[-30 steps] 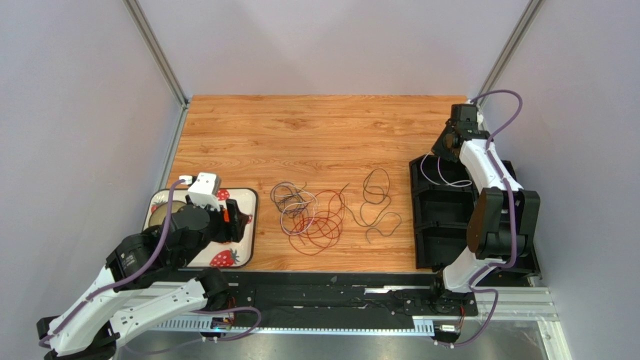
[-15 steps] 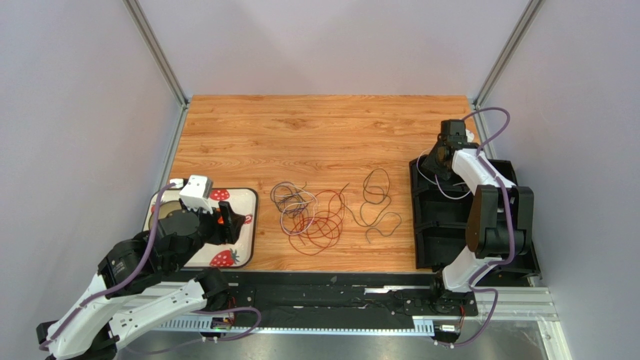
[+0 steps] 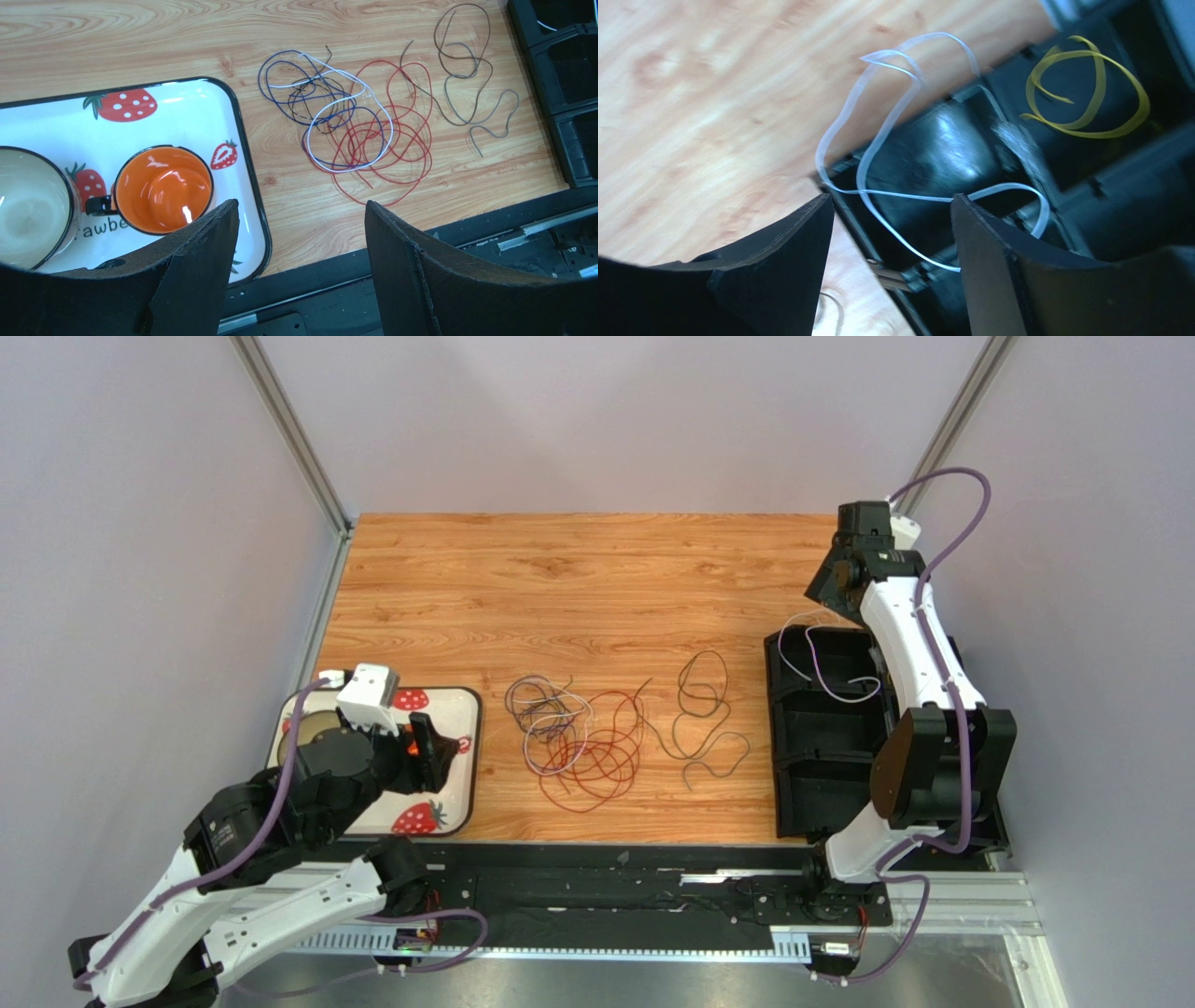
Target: Untangle the cables
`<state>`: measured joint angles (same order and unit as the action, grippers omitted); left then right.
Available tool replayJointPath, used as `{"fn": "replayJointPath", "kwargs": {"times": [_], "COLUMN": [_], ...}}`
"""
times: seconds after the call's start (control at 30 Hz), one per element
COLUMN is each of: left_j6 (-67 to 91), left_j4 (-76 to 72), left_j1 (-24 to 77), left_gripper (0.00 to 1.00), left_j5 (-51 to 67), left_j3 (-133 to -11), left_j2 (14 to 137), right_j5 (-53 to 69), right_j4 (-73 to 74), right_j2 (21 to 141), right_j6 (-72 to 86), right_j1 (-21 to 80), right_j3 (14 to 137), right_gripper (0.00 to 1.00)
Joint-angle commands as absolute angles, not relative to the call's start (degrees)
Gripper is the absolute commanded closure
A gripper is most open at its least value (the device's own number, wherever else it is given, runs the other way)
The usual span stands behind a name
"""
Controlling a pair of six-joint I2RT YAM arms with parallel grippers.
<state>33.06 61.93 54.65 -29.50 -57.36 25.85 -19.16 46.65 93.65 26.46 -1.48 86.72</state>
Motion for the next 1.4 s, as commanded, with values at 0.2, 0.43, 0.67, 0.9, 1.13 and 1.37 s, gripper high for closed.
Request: {"fn": "replayJointPath", "kwargs": {"times": [0.2, 0.43, 0.67, 0.9, 1.13, 1.37], "left_j6": [32.2, 33.0, 33.4, 33.7, 33.7, 33.8], "left_j4": [60.1, 60.7, 61.0, 61.6, 61.6, 61.9], "left_j1": [54.6, 54.6, 54.6, 54.6, 54.6, 54.6], "left_gripper": [0.25, 0.25, 0.25, 0.25, 0.25, 0.25], "left_j5": [-28.5, -29.7, -30.7, -31.3, -31.5, -31.7], "left_j3": [-57.0, -57.1, -57.1, -57.4, -57.6, -57.6], "left_j2": [26.2, 25.8, 26.5, 28.7, 29.7, 30.1], "right_j5": [-17.2, -17.3, -18.5, -18.0, -16.7, -14.8], "right_j4": [49.7, 51.7, 54.5, 54.8, 54.8, 54.1], "right_j2": [93.4, 104.5, 116.1, 119.7, 122.1, 123.9], "right_j6": [23.0, 22.9, 24.5, 27.5, 28.1, 27.9], "right_j1": [-1.4, -1.4, -1.8, -2.9, -3.5, -3.8], "right_j3": [86.1, 98.4, 107.7, 107.2, 106.8, 107.1], "right_gripper": [0.31, 0.3, 0.3, 0.3, 0.32, 0.58]}}
